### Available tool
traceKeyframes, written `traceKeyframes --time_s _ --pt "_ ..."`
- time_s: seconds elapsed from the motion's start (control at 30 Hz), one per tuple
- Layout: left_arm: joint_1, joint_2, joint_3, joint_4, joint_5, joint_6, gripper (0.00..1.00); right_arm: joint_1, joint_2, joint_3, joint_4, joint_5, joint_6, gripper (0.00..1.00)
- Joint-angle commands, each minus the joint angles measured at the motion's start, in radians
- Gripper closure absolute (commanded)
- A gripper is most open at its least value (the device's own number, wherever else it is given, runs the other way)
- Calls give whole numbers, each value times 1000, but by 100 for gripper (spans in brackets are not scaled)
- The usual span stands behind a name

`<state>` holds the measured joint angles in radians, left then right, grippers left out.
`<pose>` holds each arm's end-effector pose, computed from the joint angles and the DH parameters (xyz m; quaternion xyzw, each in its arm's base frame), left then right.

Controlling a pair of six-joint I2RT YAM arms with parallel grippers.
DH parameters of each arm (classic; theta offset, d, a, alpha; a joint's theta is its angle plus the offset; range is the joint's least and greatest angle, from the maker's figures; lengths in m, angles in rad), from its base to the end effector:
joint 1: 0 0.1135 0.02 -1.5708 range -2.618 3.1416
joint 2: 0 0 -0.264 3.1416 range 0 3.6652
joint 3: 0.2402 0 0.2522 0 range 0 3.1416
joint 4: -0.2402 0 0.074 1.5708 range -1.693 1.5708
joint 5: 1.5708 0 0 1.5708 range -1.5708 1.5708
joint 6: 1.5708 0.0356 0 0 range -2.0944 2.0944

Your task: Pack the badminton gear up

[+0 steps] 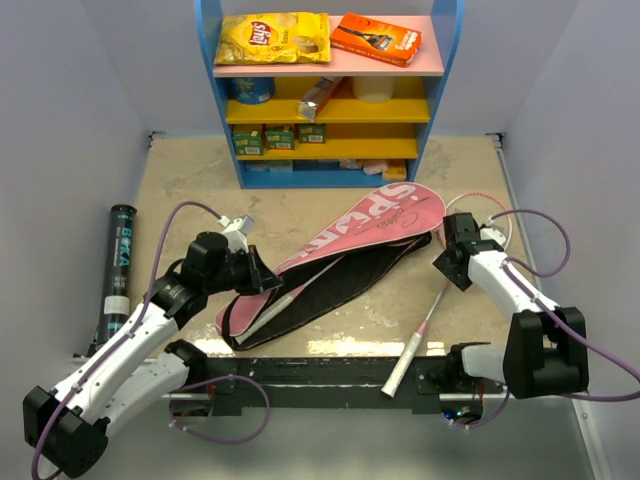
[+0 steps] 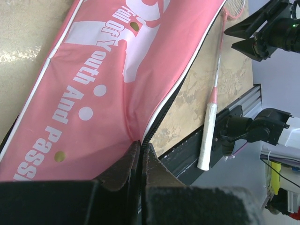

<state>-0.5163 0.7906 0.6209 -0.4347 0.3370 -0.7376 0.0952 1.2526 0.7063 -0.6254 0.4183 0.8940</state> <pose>0.1459 -0.0963 0.2578 -0.0189 0.8762 -0.3890 0.2838 0.2197 0.0064 0.1901 0.4108 0.8673 -0.0871 0.2673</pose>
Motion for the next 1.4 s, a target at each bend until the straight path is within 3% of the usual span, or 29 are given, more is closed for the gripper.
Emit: traceKeyframes --time_s 0.0,0.33,0.43,0.47,0.57,0.73,0.97,1.2,1.37 --pt "7 -7 42 57 30 10 100 -8 36 -34 104 -49 -69 45" --pt "9 12 46 63 30 10 100 -8 172 -41 156 -70 -63 55" --pt "9 10 49 57 27 9 100 -9 197 -57 174 -78 -52 65" --pt "9 12 49 57 25 9 100 -9 203 -56 173 -78 -50 77" --pt "9 15 51 53 20 10 100 -9 211 -47 162 -66 -46 100" --pt "9 15 60 45 13 6 100 -11 170 -42 138 -24 -24 100" --pt "9 18 46 54 8 3 100 -6 -13 42 24 79 -55 100" --pt "9 30 54 73 0 -2 100 -5 -218 143 -150 59 -98 100" --pt "9 53 42 99 5 -5 100 6 -315 185 -201 -76 -133 100"
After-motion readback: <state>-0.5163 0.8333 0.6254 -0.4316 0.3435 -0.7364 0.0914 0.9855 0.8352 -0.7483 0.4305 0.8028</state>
